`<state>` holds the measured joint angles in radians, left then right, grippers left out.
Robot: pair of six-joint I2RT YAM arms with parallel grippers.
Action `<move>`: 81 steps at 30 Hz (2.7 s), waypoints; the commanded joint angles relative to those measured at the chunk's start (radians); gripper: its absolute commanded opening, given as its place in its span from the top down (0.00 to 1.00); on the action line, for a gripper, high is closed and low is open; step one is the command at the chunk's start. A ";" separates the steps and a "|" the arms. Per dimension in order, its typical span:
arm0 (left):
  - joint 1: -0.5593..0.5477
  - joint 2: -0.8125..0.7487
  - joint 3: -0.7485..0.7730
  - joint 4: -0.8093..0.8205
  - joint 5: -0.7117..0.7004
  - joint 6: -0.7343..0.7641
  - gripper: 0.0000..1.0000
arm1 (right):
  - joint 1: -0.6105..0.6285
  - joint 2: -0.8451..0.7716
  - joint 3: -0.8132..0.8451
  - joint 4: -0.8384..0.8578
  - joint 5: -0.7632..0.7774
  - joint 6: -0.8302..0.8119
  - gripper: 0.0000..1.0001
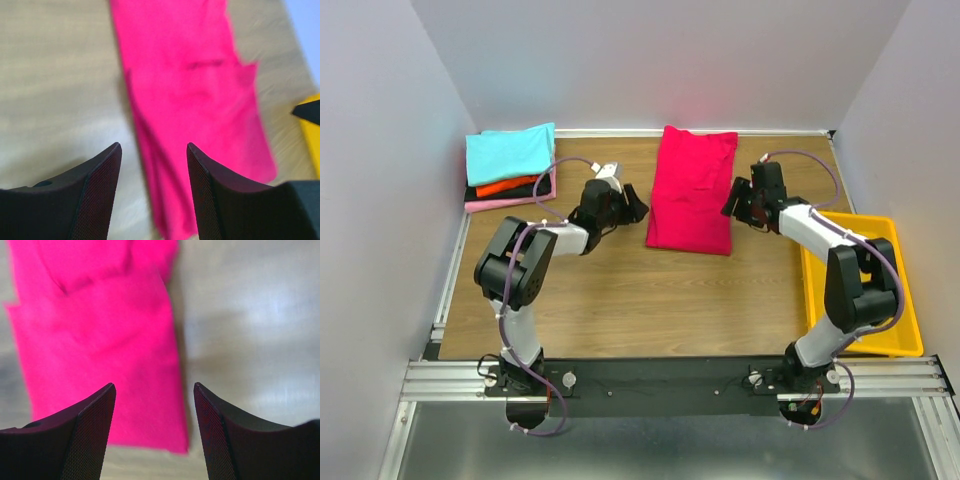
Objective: Fold and stack the t-shirts
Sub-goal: Fold the tshirt
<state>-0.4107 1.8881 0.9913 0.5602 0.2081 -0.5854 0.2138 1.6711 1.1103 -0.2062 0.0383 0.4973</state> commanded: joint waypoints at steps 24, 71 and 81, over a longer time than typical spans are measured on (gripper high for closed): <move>-0.062 -0.149 -0.306 0.056 0.051 0.016 0.39 | 0.002 -0.110 -0.303 0.048 -0.118 0.029 0.36; -0.122 0.000 -0.214 0.047 0.028 -0.001 0.91 | 0.002 -0.004 -0.296 0.053 -0.187 0.007 0.99; -0.122 -0.139 -0.296 0.010 -0.096 0.006 1.00 | 0.002 -0.045 -0.308 0.034 -0.152 0.007 0.99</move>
<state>-0.5262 1.8130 0.7284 0.5896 0.1890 -0.5915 0.2142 1.6474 0.8242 -0.1211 -0.1520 0.5220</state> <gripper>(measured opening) 0.008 0.012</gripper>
